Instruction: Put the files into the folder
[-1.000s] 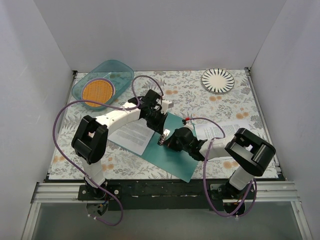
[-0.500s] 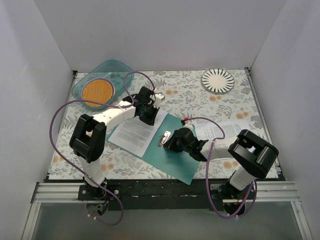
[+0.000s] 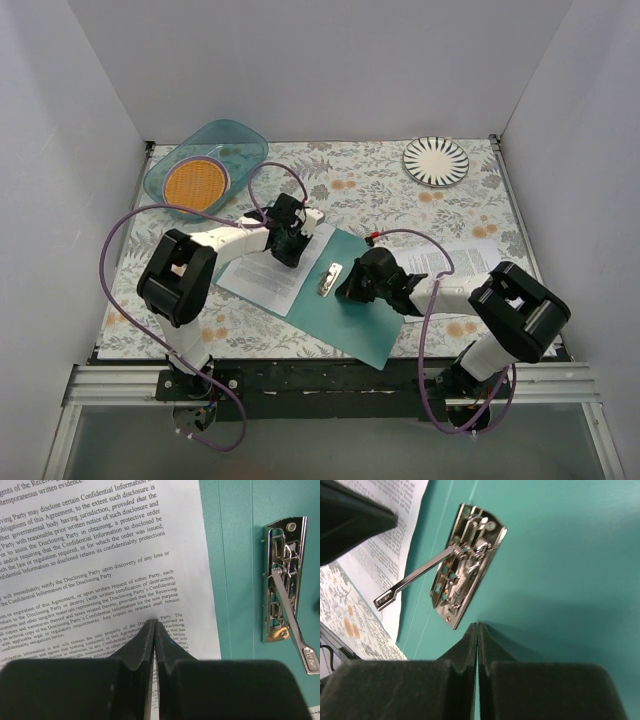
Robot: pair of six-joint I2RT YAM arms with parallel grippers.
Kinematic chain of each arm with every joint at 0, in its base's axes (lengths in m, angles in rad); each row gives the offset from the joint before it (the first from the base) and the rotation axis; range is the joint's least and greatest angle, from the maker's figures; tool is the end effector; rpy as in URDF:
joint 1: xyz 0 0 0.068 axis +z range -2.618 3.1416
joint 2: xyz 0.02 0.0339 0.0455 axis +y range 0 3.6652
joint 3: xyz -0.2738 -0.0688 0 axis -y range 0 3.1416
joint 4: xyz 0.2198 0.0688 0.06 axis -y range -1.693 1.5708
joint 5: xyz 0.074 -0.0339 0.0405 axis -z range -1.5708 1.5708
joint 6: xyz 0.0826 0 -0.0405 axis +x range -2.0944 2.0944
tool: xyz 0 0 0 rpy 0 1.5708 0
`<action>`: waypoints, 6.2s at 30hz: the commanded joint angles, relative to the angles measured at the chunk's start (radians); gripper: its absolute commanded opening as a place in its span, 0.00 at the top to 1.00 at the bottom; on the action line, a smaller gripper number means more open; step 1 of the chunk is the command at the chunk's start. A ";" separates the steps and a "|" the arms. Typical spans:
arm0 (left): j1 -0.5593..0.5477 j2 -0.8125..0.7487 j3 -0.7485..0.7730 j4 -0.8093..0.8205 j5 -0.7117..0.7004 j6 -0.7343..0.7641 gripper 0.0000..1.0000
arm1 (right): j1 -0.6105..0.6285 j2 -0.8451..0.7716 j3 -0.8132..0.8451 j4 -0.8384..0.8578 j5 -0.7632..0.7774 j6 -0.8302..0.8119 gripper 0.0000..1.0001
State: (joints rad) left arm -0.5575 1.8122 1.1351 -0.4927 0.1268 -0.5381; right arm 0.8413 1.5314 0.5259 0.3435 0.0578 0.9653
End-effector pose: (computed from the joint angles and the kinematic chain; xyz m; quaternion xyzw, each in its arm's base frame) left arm 0.2959 -0.1968 0.1448 0.0221 0.9778 -0.1565 0.1373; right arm 0.2042 0.2212 0.1374 0.0683 0.8956 0.3285 0.2920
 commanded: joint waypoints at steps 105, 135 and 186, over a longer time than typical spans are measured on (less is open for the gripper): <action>0.131 -0.166 0.163 -0.237 -0.010 -0.037 1.00 | -0.220 -0.215 0.378 -0.804 0.300 -0.378 0.01; 0.077 -0.120 0.023 -0.178 -0.009 -0.046 1.00 | -0.226 -0.257 0.037 -0.583 0.099 -0.215 0.01; 0.004 0.032 0.054 -0.135 -0.035 -0.043 1.00 | 0.223 0.107 0.425 -0.629 0.226 -0.450 0.02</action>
State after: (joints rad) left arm -0.5404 1.8275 1.1870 -0.6441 0.0555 -0.5735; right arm 1.0439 1.6360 0.9234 -0.2943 0.2920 0.5255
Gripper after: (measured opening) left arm 0.009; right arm 0.985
